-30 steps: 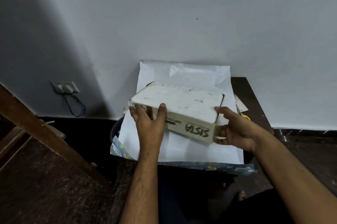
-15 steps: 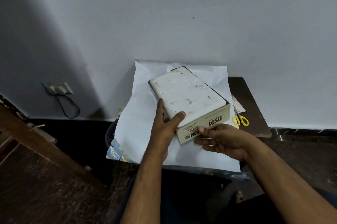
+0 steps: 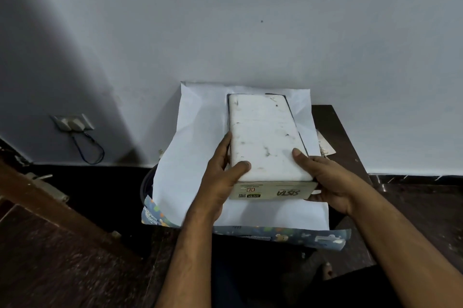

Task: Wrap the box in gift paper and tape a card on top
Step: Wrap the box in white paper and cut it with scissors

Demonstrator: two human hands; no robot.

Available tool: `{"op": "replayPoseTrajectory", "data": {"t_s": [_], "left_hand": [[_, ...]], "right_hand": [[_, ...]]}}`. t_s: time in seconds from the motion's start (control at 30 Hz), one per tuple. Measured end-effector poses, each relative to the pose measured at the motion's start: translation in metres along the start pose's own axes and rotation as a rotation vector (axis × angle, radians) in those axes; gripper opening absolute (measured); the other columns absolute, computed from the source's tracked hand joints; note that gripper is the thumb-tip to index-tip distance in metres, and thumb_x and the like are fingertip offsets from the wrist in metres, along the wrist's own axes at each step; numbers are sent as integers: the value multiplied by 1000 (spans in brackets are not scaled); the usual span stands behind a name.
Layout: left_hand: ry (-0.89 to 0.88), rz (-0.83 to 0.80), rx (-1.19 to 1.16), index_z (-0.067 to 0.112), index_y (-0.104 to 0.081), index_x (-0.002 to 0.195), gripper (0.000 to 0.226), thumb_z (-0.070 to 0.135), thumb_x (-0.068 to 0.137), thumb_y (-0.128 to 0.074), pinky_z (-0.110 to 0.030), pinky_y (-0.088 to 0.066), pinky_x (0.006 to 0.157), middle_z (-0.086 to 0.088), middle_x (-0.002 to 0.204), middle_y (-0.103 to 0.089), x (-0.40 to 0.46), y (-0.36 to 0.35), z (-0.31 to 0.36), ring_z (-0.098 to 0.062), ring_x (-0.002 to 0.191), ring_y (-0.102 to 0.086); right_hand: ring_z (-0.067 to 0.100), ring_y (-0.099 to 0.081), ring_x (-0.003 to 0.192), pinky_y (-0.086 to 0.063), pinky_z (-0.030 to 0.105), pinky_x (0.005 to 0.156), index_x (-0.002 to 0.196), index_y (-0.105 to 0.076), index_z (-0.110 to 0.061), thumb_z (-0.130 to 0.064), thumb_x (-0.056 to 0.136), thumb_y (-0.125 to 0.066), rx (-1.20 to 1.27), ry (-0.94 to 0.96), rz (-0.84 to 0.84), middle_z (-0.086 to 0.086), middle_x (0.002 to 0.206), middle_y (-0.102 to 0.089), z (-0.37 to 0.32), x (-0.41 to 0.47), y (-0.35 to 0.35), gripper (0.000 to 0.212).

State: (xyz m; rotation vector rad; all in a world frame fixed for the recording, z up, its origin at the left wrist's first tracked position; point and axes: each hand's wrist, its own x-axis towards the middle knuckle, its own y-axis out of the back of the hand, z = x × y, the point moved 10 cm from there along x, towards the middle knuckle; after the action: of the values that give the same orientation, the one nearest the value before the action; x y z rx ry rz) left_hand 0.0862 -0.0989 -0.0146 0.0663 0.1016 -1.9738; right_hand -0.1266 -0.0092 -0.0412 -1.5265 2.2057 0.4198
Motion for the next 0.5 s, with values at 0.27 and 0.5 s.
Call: {"op": "replayPoseTrajectory", "data": {"t_s": [0.27, 0.5], "left_hand": [[23, 53, 114, 48, -43, 148, 64, 12, 97, -54, -21, -50, 86, 29, 131, -62, 0, -6, -4, 4, 113, -63], [37, 284, 387, 25, -52, 146, 54, 39, 96, -68, -33, -42, 114, 10, 147, -52, -1, 45, 9, -6, 135, -48]], "right_hand": [[22, -70, 97, -56, 34, 69, 131, -54, -23, -59, 91, -63, -131, 47, 28, 2, 113, -71, -1, -4, -5, 55], [25, -70, 100, -58, 38, 74, 143, -43, -28, -60, 87, -68, -67, 107, 57, 1, 120, -68, -10, 1, -23, 68]]}}
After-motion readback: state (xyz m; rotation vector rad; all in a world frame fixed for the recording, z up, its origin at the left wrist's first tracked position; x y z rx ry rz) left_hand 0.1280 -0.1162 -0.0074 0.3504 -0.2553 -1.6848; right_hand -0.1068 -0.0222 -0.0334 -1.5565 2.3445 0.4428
